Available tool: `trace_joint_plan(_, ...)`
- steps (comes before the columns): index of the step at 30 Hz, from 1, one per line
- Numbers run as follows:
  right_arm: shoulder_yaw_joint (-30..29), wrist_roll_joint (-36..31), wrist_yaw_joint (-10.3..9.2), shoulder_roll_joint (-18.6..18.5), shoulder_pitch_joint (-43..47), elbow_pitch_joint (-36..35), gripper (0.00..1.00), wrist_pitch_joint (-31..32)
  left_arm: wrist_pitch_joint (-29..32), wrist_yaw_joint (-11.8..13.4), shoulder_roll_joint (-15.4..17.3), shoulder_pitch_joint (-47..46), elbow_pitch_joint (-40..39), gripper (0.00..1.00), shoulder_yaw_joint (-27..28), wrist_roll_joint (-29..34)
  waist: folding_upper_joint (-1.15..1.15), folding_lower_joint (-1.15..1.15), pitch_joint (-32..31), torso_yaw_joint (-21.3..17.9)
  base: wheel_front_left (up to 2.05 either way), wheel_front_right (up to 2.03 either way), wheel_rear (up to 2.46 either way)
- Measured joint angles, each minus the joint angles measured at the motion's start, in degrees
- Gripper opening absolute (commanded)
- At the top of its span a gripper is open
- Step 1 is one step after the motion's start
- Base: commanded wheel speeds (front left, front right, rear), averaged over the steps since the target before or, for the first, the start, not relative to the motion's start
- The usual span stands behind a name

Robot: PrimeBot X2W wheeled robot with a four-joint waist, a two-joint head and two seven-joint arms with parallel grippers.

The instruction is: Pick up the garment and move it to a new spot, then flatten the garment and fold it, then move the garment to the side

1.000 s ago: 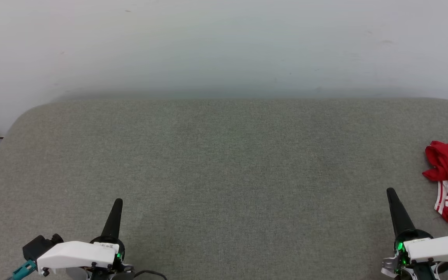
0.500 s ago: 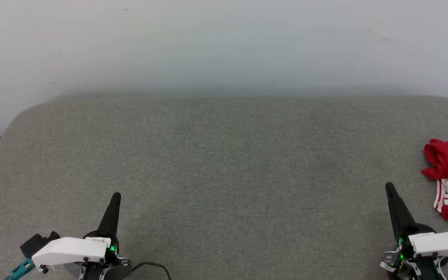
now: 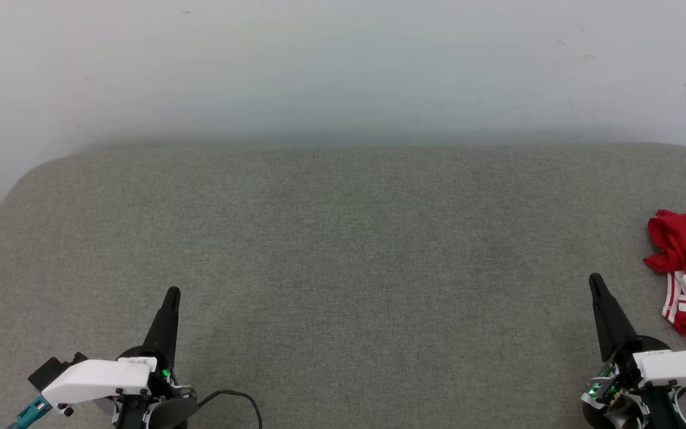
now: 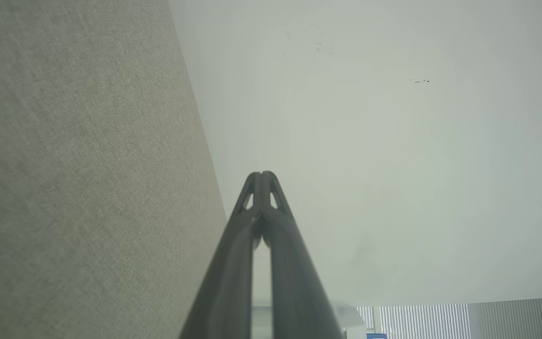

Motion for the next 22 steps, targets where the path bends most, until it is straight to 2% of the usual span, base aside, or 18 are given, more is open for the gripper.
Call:
trace_joint_plan(12, -0.23, 4.59, 0.0, 0.02, -0.94, 0.74, 0.0, 1.16, 1.36, -0.58, -0.15, -0.96, 0.54, 0.0, 0.79, -4.87, 0.0, 0.0, 0.28, -0.26, 0.0, 0.0, 0.0)
trace_joint_plan(22, -0.34, 4.66, 0.0, 0.05, -1.1, 0.78, 0.0, 1.32, 1.42, -0.59, -0.32, -1.0, 0.57, 0.0, 1.04, -4.82, 0.0, 0.0, 0.28, -0.26, 0.0, 0.0, 0.0)
